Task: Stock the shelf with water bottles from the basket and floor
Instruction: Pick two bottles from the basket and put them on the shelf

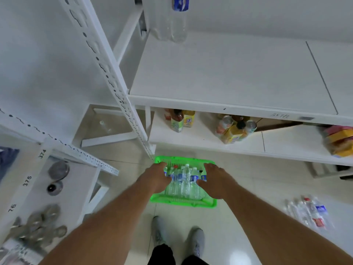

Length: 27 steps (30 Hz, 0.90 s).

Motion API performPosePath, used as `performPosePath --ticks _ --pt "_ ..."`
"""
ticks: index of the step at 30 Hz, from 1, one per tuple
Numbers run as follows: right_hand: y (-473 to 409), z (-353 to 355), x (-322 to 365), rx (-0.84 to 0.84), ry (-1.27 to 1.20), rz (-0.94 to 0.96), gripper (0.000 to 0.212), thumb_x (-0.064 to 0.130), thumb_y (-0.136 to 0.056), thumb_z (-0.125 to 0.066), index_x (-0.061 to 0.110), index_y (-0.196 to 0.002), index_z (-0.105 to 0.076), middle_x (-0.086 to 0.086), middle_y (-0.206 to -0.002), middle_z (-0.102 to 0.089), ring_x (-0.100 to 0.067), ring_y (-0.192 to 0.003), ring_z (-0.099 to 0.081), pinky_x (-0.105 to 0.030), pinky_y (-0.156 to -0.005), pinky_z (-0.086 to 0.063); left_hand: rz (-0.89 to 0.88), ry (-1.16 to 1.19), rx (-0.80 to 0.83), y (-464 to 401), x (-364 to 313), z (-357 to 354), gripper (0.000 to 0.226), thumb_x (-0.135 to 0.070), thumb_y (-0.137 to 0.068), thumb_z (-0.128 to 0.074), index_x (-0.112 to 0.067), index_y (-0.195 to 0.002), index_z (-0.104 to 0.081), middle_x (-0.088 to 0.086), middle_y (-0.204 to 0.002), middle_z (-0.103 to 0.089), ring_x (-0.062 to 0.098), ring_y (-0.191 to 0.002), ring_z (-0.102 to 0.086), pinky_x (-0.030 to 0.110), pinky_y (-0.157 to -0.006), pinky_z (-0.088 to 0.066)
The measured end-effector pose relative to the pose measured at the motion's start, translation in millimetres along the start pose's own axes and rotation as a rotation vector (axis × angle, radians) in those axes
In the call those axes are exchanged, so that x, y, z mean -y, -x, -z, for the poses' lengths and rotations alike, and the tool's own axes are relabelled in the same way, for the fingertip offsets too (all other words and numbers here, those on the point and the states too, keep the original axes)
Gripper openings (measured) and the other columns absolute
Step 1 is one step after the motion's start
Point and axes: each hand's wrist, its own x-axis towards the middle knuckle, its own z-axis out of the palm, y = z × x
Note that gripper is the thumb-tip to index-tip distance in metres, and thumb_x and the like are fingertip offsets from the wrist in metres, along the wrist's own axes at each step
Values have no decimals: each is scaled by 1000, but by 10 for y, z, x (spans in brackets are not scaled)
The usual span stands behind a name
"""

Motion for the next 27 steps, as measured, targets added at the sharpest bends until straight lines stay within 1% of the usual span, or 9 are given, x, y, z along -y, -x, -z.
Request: performPosePath --ticks 4,9,11,15,18,20,22,25,27 --pt "-384 -427 -126 82 -94 -117 74 53 -96 -51 11 -153 -28 -9 -155 -38 -29 -139 -42 -38 -109 -39 57 123 97 -540 246 -349 71 -40 -89 -61 -20 -151 -32 8 -151 -41 27 -130 -49 30 -102 -43" --pt "-1132 -898 -396 112 -295 -249 76 50 -97 -53 12 -156 -25 -12 -154 -41 -28 -137 -45 -33 -106 -39 98 262 102 -1312 402 -901 69 -39 -89 -64 -15 -148 -37 8 -147 -46 24 -125 -53 28 -96 -46" --pt "-1515 -1146 -557 102 -374 -291 73 49 -97 -55 12 -155 -28 -11 -150 -47 -28 -130 -52 -30 -97 -42 116 309 94 -1661 427 -1205 66 -38 -89 -65 -14 -146 -41 7 -144 -50 24 -122 -56 29 -93 -48" --pt "-2389 -1831 -961 111 -515 -382 69 48 -94 -59 11 -148 -38 -10 -126 -62 -27 -107 -62 -25 -79 -41 137 344 67 -2464 523 -1964 66 -42 -87 -67 -11 -141 -45 9 -139 -55 24 -123 -55 29 -98 -45" --pt "-3006 -2428 -1248 99 -565 -425 71 50 -92 -61 8 -146 -41 -14 -126 -62 -29 -106 -63 -25 -74 -40 165 376 90 -3053 602 -2564 70 -44 -86 -68 -10 -142 -44 10 -141 -53 25 -123 -55 28 -97 -45" --pt "-3360 -2810 -1390 96 -605 -449 69 49 -91 -63 5 -141 -45 -15 -113 -63 -30 -99 -64 -27 -72 -42 180 384 101 -3413 653 -2957 74 -46 -84 -70 -9 -142 -44 11 -142 -52 25 -124 -55 27 -96 -46" --pt "-3681 -3166 -1516 95 -645 -461 65 48 -91 -64 3 -136 -47 -16 -102 -64 -29 -88 -64 -29 -67 -43 188 393 106 -3737 715 -3322 76 -46 -83 -71 -8 -142 -43 11 -141 -53 24 -121 -57 23 -90 -44" --pt "-4109 -3572 -1665 80 -680 -490 62 49 -92 -61 1 -130 -49 -14 -101 -61 -25 -82 -57 -27 -60 -40 187 386 108 -4134 810 -3742 78 -49 -82 -72 -9 -142 -42 9 -142 -52 22 -116 -58 25 -87 -47" --pt "-4333 -3740 -1732 59 -696 -509 62 49 -93 -58 1 -131 -49 -12 -104 -58 -25 -84 -55 -27 -63 -39 200 406 119 -4324 874 -3947 83 -53 -79 -73 -11 -144 -41 8 -144 -49 22 -115 -58 26 -87 -48"
